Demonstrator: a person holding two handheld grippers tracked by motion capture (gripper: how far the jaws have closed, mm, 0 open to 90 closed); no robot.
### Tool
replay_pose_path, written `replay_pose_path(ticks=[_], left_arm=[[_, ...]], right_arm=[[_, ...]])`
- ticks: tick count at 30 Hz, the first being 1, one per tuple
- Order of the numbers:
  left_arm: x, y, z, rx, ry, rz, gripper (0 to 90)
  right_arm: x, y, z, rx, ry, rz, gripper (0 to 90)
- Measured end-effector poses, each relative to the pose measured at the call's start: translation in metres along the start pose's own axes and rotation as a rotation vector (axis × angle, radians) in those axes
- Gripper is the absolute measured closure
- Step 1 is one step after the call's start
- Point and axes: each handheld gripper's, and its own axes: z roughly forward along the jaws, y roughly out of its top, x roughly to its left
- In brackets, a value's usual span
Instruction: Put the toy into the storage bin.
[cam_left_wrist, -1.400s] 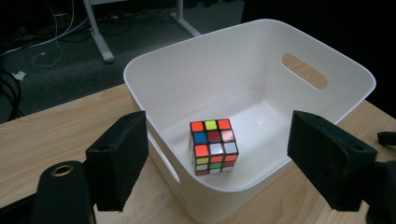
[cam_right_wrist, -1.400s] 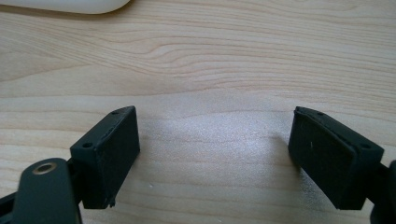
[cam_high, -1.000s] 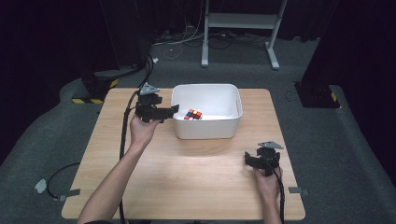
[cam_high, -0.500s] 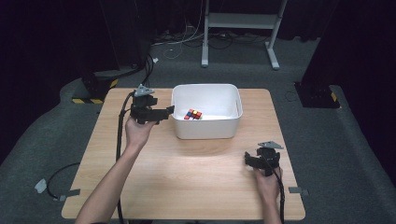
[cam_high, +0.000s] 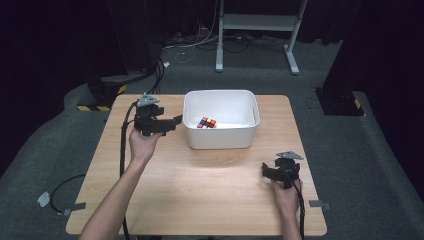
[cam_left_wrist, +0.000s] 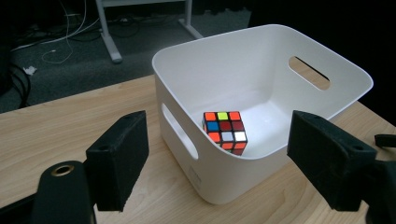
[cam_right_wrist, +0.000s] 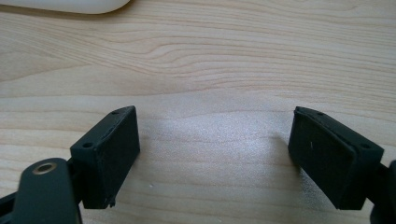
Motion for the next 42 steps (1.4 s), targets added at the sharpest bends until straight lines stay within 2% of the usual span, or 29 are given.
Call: replay_pose_path(ticks=[19, 42], left_arm=[[0.008, -0.008, -0.014, -0.022, 0.010, -0.024, 21.1], [0.015, -0.025, -0.025, -0.022, 0.019, -0.055, 21.1]], right_arm=[[0.000, 0.000, 0.000, 0.000, 0.000, 0.000, 16.3], [0.000, 0.000, 0.000, 0.000, 0.000, 0.001, 16.3]])
